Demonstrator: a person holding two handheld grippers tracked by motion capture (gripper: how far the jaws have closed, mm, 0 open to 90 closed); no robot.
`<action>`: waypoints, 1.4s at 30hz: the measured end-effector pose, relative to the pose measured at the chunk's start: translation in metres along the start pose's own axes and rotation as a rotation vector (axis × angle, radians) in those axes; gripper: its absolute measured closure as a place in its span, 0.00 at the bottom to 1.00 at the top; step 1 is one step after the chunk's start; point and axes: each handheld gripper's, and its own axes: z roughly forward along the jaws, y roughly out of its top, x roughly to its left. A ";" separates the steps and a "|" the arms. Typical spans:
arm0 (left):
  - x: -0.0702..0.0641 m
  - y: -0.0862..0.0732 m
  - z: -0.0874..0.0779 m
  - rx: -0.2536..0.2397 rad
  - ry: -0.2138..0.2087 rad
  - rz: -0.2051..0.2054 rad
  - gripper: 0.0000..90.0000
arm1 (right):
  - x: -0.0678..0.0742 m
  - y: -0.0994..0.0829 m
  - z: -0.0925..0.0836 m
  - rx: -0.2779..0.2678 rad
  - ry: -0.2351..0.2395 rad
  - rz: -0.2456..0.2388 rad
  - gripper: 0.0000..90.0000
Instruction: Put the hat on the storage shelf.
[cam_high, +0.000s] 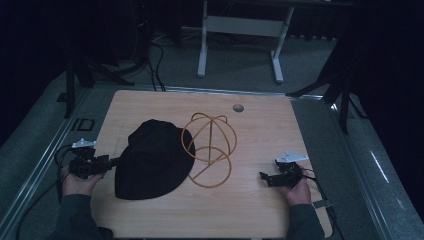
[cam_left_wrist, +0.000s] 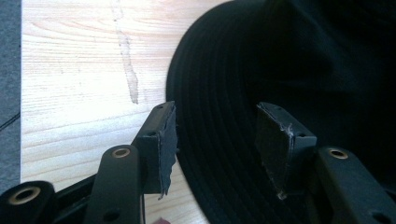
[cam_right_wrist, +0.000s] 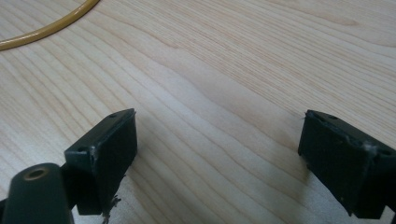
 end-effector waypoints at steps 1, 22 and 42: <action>-0.001 0.001 0.000 0.006 0.003 0.008 0.54 | 0.000 0.000 0.000 -0.001 -0.001 0.001 0.13; -0.027 0.020 -0.016 0.040 -0.009 0.113 0.59 | 0.000 0.000 0.000 0.000 -0.007 0.007 0.13; -0.037 0.027 -0.031 0.096 -0.047 0.188 0.61 | 0.000 0.000 0.000 -0.001 -0.007 0.008 0.13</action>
